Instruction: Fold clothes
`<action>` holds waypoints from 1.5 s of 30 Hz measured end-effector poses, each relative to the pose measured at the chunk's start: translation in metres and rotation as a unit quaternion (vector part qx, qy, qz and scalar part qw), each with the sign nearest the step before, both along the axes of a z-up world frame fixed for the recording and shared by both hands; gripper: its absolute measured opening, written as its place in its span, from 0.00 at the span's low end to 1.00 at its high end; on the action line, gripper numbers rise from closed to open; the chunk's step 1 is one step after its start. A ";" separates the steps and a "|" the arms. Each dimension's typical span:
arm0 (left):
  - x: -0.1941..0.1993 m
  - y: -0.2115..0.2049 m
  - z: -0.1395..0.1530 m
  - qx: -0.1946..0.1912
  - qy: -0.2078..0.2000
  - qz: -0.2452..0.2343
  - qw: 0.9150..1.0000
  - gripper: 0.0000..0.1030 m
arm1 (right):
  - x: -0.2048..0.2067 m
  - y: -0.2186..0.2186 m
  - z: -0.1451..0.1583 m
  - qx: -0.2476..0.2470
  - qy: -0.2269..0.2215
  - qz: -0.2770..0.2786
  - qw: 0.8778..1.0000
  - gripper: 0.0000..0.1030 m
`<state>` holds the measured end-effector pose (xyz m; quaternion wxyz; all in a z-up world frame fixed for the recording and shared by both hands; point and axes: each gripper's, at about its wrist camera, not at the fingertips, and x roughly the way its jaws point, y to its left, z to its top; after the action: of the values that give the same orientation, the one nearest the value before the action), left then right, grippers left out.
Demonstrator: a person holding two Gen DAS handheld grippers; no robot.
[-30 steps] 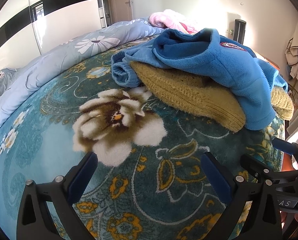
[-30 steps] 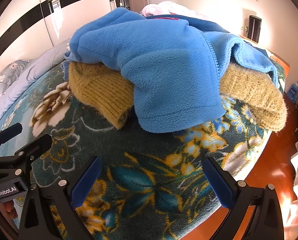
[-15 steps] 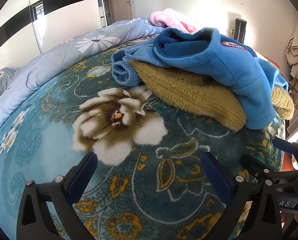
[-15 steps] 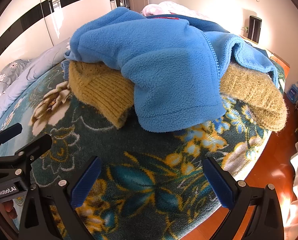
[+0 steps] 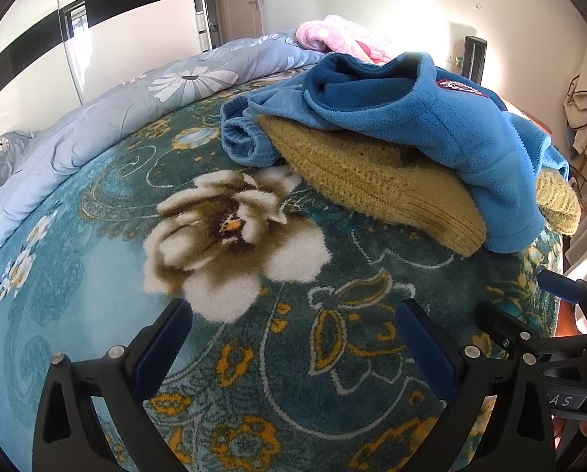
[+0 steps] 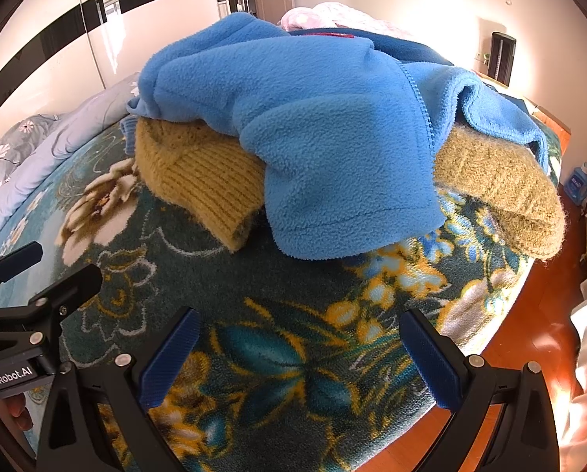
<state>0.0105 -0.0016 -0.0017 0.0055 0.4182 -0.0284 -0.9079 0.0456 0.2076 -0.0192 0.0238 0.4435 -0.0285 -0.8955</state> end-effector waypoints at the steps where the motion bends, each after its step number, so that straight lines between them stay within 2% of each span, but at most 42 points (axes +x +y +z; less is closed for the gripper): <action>1: 0.000 0.000 0.000 0.000 0.000 0.000 1.000 1.00 | 0.000 0.001 0.000 -0.001 0.000 0.000 1.000 1.00; 12: 0.005 0.001 0.007 0.003 0.003 -0.001 1.000 1.00 | 0.008 0.012 0.003 -0.005 -0.002 -0.002 1.000 1.00; 19: 0.010 0.000 0.013 0.008 0.007 0.000 1.000 1.00 | 0.028 0.013 0.012 0.000 0.005 -0.002 1.000 1.00; 26: 0.015 -0.002 0.012 0.019 0.005 -0.009 1.000 1.00 | 0.030 0.002 0.019 0.002 0.006 -0.002 1.000 1.00; 29: 0.017 -0.004 0.013 0.019 0.017 -0.009 1.000 1.00 | 0.028 0.001 0.025 0.003 0.007 -0.002 1.000 1.00; 36: 0.021 -0.014 0.018 0.037 0.048 -0.003 0.998 1.00 | 0.019 -0.008 0.030 0.006 0.031 0.002 1.000 1.00; 40: 0.024 -0.023 0.024 0.026 0.066 -0.006 0.997 1.00 | 0.016 0.000 0.040 -0.017 0.050 -0.004 0.999 1.00; 45: 0.016 -0.040 0.036 0.054 0.069 0.001 0.996 1.00 | 0.010 0.010 0.060 -0.039 0.082 0.001 0.996 1.00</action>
<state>0.0265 -0.0414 0.0341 -0.0140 0.3545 0.0220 -0.9347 0.0552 0.2171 0.0404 0.0440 0.3671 -0.0607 -0.9271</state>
